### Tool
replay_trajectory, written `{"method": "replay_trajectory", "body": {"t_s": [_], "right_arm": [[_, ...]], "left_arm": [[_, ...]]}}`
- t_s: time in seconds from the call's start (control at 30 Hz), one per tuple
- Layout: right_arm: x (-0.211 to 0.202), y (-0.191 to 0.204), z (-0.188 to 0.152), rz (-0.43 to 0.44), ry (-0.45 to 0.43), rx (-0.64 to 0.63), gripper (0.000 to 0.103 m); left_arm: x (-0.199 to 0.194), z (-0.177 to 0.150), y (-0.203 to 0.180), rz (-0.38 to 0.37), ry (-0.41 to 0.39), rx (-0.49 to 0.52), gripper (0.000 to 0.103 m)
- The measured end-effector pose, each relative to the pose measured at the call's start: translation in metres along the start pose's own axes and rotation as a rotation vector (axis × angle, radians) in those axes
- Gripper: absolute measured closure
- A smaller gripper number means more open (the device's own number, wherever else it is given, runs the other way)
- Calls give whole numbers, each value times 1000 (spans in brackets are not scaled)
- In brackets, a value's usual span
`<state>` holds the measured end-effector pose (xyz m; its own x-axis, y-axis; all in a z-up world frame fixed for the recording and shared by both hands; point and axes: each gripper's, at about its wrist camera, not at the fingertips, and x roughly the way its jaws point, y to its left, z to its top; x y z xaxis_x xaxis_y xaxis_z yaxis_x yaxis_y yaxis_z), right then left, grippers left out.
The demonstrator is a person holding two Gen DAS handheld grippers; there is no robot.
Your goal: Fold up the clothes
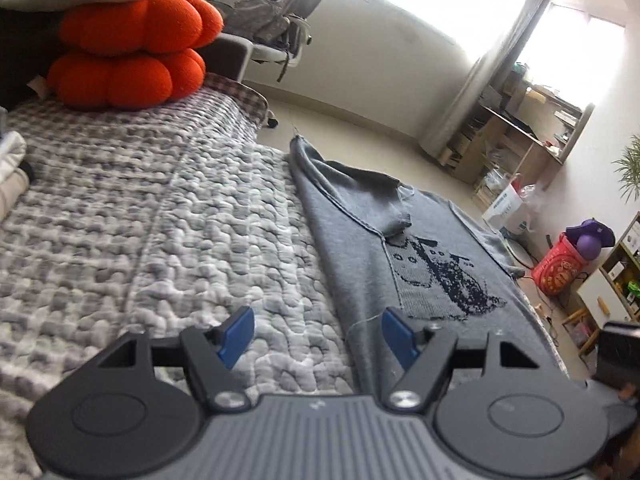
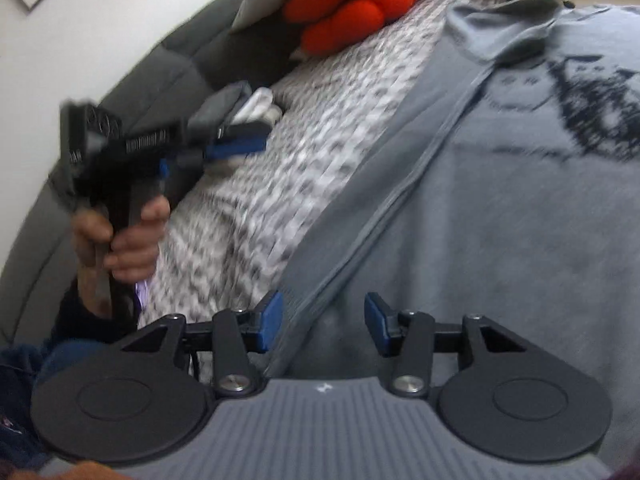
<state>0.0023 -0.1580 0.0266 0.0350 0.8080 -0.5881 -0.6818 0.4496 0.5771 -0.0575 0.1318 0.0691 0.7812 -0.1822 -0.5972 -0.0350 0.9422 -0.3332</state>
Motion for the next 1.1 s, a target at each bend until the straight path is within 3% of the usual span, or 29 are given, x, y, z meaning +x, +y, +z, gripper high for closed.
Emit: {"method": "replay_trajectory", "body": {"t_s": [0.17,0.27,0.47,0.57,0.63,0.73,0.83,1.0,1.1], "right_arm": [[-9,21,19,-54,-56,-23,53],[-8,22,18,-183,-94,52,53],[-2,38,-6,-158,-70,65,58],[-28,59,-20,-220,-7,-36,58],[-54,69,-29,-257,14,-88,58],[-85,81,-38,-328,15,-150,58],[-95,87,-48,-418,-22,-198,58],[-41,92,-70,-445,-145,-214,58],[-5,78,-64,-341,-149,-116,66]], "left_arm": [[-8,-2,4,91,-44,-2,31],[-4,0,17,106,-53,-76,31],[-10,5,19,238,-14,-10,32],[-36,19,12,313,-15,69,32],[-57,30,7,324,-44,75,31],[-75,39,1,310,-65,82,29],[-64,32,-4,345,-63,109,28],[-27,4,9,374,-17,143,28],[-16,-7,33,369,-7,105,28]]}}
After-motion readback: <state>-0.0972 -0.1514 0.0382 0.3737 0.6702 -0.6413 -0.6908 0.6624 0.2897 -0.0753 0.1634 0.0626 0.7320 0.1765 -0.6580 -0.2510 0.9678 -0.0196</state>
